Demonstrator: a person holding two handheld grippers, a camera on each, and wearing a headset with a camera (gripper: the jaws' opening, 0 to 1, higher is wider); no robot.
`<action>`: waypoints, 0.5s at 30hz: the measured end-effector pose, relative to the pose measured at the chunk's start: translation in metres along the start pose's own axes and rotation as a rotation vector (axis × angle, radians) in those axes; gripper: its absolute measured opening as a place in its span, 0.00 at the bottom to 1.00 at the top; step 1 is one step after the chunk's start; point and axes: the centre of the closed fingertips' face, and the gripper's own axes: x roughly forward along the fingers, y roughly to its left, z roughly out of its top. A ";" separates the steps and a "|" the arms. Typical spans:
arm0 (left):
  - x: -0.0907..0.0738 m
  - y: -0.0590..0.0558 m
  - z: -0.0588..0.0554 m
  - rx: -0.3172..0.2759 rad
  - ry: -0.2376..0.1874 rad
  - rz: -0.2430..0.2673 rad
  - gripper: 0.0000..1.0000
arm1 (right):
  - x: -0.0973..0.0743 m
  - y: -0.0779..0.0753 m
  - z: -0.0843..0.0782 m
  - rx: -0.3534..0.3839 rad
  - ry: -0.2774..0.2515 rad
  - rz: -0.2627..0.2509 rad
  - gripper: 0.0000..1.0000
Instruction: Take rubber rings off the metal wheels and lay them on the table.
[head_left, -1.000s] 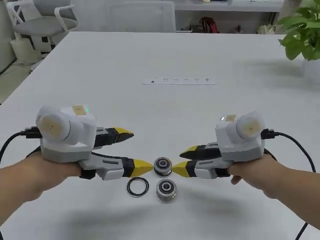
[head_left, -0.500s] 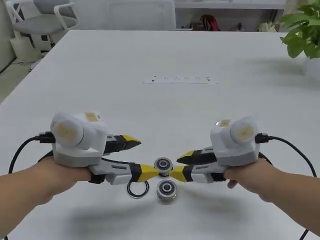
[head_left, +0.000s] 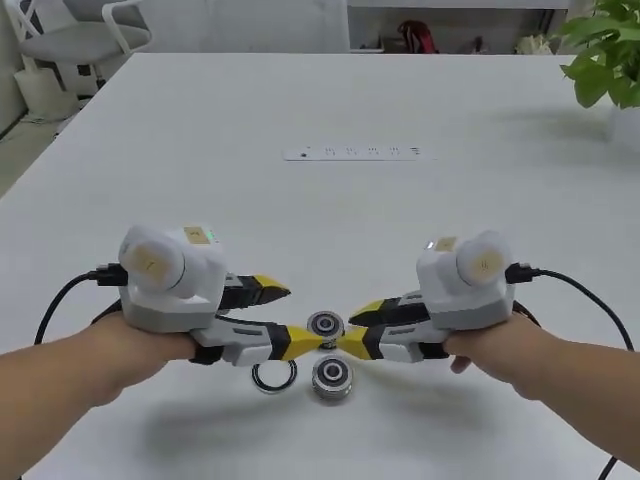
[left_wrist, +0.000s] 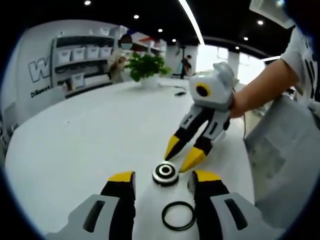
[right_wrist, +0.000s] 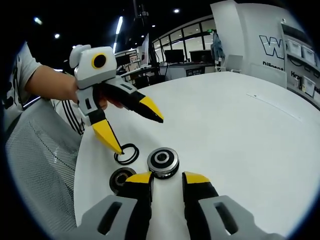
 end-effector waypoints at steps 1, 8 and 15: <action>0.001 0.000 0.000 0.001 0.003 -0.002 0.47 | 0.000 0.000 0.000 0.004 0.000 0.004 0.20; 0.005 -0.001 -0.004 0.001 0.017 -0.010 0.44 | 0.001 0.000 -0.001 0.004 -0.002 0.013 0.17; 0.009 -0.003 -0.005 0.001 0.026 -0.021 0.40 | 0.002 0.001 -0.002 0.003 -0.004 0.028 0.15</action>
